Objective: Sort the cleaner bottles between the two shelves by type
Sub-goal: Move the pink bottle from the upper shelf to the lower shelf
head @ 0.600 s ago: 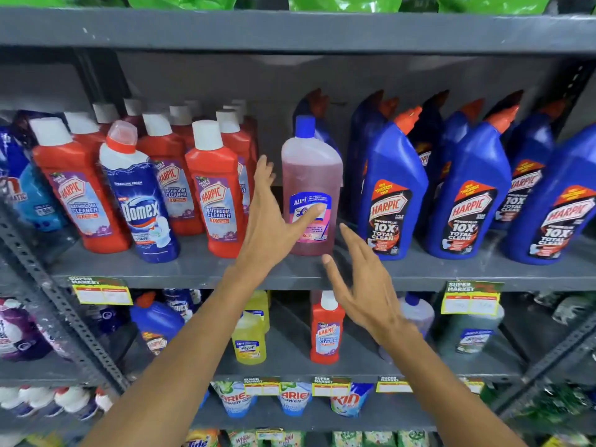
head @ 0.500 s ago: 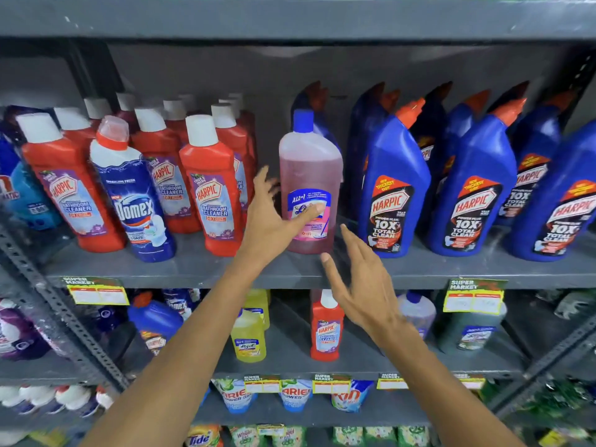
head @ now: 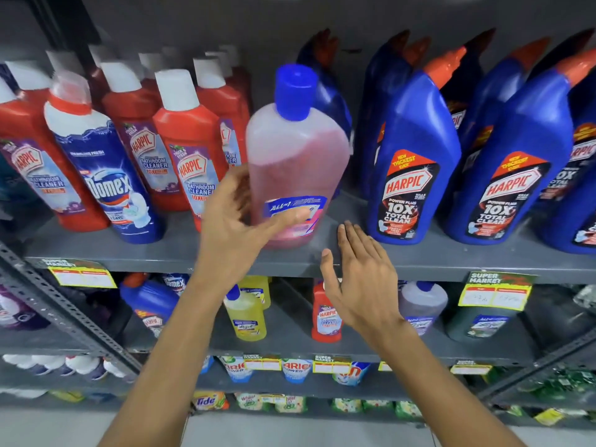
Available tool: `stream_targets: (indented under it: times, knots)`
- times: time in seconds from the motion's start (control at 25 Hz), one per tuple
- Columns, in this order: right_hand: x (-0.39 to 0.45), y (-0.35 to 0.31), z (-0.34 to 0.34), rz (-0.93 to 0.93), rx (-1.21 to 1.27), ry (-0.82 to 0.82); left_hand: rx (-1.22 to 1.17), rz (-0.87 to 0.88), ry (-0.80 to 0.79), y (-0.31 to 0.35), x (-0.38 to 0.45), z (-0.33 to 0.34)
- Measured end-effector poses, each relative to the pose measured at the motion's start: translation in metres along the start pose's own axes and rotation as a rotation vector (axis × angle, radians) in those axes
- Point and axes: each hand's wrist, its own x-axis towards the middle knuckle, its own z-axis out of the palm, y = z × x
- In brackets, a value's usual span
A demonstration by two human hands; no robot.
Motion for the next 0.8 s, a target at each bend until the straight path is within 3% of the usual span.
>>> stream_targets:
  times: [0.08,0.16,0.36,0.52,0.8]
  knots:
    - [0.001,0.003,0.002,-0.030,-0.014,0.002,0.074,-0.003,0.062,0.006,-0.050,-0.024]
    - [0.005,0.009,0.000,-0.078,-0.036,-0.021,0.125,-0.112,0.119,-0.002,-0.106,-0.044]
    - [0.014,0.015,0.000,-0.173,-0.099,-0.055,0.211,-0.437,0.189,-0.090,-0.196,-0.046]
    - [0.013,0.015,0.005,-0.161,-0.086,-0.009,0.216,-0.597,0.175,-0.162,-0.204,-0.024]
    - [0.013,0.015,0.007,-0.162,-0.086,0.052,0.323,-0.576,0.244,-0.218,-0.166,0.029]
